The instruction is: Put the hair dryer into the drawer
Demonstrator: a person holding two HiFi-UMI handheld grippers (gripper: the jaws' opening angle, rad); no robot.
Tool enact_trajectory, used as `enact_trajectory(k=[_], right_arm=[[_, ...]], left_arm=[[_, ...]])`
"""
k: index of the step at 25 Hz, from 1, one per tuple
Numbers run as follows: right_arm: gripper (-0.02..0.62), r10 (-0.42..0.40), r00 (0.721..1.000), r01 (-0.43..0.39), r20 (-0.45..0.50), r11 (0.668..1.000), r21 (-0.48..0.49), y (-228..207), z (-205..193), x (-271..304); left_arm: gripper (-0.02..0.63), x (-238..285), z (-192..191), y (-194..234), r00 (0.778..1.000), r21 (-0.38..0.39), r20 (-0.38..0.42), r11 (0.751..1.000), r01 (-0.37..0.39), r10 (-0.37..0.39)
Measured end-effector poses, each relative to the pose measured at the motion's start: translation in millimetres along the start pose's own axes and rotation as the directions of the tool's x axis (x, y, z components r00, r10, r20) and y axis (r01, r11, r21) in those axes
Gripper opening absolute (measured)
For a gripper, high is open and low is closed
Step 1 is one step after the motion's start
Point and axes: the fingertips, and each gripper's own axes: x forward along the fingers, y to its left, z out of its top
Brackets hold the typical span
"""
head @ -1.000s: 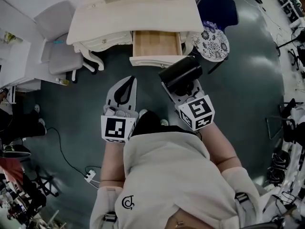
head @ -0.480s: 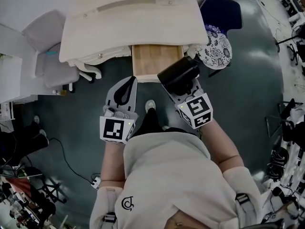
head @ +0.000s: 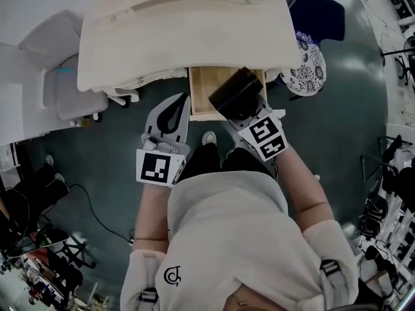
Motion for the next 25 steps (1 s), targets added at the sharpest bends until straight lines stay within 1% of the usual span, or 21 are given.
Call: enact_trajectory(k=[2, 5, 7, 9, 13, 16, 18, 22, 25], right_arm=[[0.238, 0.056, 0.995, -0.059, -0.077, 0.997, -0.040, 1.8, -12.2, 20.5], [0.238, 0.120, 0.973, -0.141, -0.196, 0.985, -0.098, 0.1, -33.6, 48.3], [0.238, 0.137, 0.949, -0.180, -0.285, 0.975, -0.130, -3.7, -51.1, 62.9], [0.238, 0.148, 0.919, -0.219, -0.365, 0.962, -0.162, -7.9, -68.3, 77.8], [0.238, 0.195, 0.859, -0.324, -0.474, 0.923, -0.208, -12.3, -102.0, 107.4], [0.238, 0.222, 0.806, -0.384, -0.548, 0.902, -0.199, -16.3, -131.5, 126.5], [0.238, 0.230, 0.775, -0.406, -0.588, 0.895, -0.184, -21.5, -150.1, 140.9], [0.238, 0.225, 0.727, -0.414, -0.649, 0.898, -0.152, -33.2, -182.1, 167.1], [0.238, 0.234, 0.694, -0.421, -0.681, 0.899, -0.120, -32.6, -199.4, 176.6]], left_arm=[[0.012, 1.9, -5.7, 8.6, 1.000, -0.022, -0.010, 1.000, -0.011, 0.011], [0.012, 8.4, -7.3, 15.8, 0.999, -0.029, -0.001, 0.999, -0.042, 0.042], [0.012, 12.9, -15.1, 18.4, 0.998, -0.026, -0.013, 0.998, -0.059, 0.058], [0.012, 16.1, -25.8, 23.3, 0.996, -0.052, -0.030, 0.995, -0.083, 0.082], [0.012, 18.1, -48.5, 33.9, 0.989, -0.104, -0.075, 0.985, -0.138, 0.130], [0.012, 16.2, -66.0, 34.5, 0.982, -0.130, -0.120, 0.978, -0.163, 0.148], [0.012, 15.2, -77.3, 35.5, 0.977, -0.139, -0.142, 0.974, -0.176, 0.157], [0.012, 17.7, -94.1, 40.9, 0.972, -0.152, -0.162, 0.969, -0.194, 0.169], [0.012, 19.1, -101.9, 41.7, 0.970, -0.168, -0.179, 0.966, -0.197, 0.167]])
